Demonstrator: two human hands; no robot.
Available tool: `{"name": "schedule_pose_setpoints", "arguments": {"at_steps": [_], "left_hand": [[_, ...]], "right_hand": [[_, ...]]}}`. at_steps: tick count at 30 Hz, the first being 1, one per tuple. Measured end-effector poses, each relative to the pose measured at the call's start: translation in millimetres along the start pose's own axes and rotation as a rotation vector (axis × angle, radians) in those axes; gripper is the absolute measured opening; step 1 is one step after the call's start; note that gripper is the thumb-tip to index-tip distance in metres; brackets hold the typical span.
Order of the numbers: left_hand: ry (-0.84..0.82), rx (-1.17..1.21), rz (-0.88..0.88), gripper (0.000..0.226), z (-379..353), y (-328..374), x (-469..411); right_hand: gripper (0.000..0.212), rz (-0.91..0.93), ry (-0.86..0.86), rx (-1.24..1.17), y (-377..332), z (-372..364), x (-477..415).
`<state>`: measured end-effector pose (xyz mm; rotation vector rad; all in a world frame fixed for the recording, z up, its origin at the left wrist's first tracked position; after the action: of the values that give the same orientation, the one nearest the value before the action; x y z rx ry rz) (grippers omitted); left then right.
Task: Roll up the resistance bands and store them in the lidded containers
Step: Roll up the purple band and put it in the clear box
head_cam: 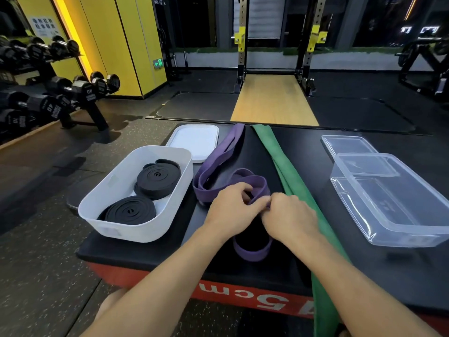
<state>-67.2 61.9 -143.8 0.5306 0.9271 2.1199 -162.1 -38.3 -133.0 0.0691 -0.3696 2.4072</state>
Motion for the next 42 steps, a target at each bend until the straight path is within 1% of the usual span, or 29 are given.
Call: {"name": "schedule_pose_setpoints", "arguments": {"at_steps": [3,5,7,9,11,12,14,16,18,19,21,24,25,28,30,32,33,34,36,37,38,40,42], "left_hand": [[-0.015,-0.164,-0.017,0.036,7,-1,9],[-0.033,-0.228,0.017,0.04,12,-7,15],[-0.043,-0.233,0.08,0.036,16,-13,23],[-0.031,-0.246,0.132,0.031,17,-20,31],[-0.021,-0.263,0.138,0.027,17,-21,39],[-0.037,-0.265,0.126,0.025,16,-20,40],[-0.097,-0.235,0.102,0.017,12,-16,40],[-0.103,-0.144,0.116,0.009,10,-13,37],[-0.068,-0.041,0.141,0.024,9,-13,31],[-0.054,-0.006,0.141,0.03,9,-14,28],[-0.058,0.078,0.119,0.029,7,-17,19],[-0.064,0.205,0.081,0.017,3,-27,6],[-0.059,0.232,0.078,0.019,2,-30,2],[-0.058,0.241,0.059,0.035,5,-35,-5],[-0.083,0.246,0.016,0.035,9,-37,-8],[-0.15,0.274,-0.024,0.03,9,-37,-8],[-0.178,0.257,-0.039,0.031,7,-35,-8],[-0.188,0.219,-0.051,0.034,7,-34,-7],[-0.179,0.142,-0.07,0.04,7,-30,-6],[-0.178,0.108,-0.082,0.041,7,-27,-5],[-0.184,0.074,-0.101,0.041,7,-24,-4],[-0.225,0.015,-0.134,0.041,6,-20,-4],[-0.265,-0.026,-0.155,0.039,7,-16,-3]], "right_hand": [[0.024,0.017,0.023,0.085,-5,4,-1],[0.025,0.009,0.019,0.095,-5,6,-6],[0.025,-0.031,-0.013,-0.04,2,5,-16],[0.034,-0.063,-0.05,-0.274,10,5,-23],[0.039,-0.052,-0.01,-0.471,14,6,-21],[0.038,-0.043,0.009,-0.508,12,5,-17],[0.035,0.002,-0.013,-0.467,3,-1,-7],[0.034,0.066,-0.103,-0.329,-6,-13,-2],[0.035,0.129,-0.186,-0.206,-11,-19,-3],[0.036,0.148,-0.216,-0.195,-11,-17,-5],[0.035,0.172,-0.309,-0.301,-12,-14,-9],[0.027,0.208,-0.435,-0.535,-14,-16,-10],[0.026,0.232,-0.453,-0.559,-14,-17,-10],[0.026,0.306,-0.517,-0.561,-9,-22,-12],[0.027,0.321,-0.616,-0.598,-2,-22,-16],[0.028,0.299,-0.703,-0.542,5,-18,-19],[0.028,0.26,-0.693,-0.484,8,-12,-23],[0.028,0.2,-0.628,-0.428,10,-4,-28],[0.027,0.081,-0.339,-0.317,13,16,-41],[0.024,0.05,-0.19,-0.281,12,24,-46],[0.022,0.034,-0.087,-0.281,11,28,-51],[0.024,0.034,-0.009,-0.327,6,30,-62],[0.023,0.038,0.016,-0.282,3,24,-76]]}}
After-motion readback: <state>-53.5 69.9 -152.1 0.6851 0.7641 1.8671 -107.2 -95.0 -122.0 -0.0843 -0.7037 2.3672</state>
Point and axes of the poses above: each hand's wrist, its own x-axis away from the middle knuckle, its own z-axis out of the back of the hand, y = z × x, the point moved 4 cm from there along -x, towards the middle knuckle, and after that the axes turned 12 degrees about -y, right-handed, at the moved point
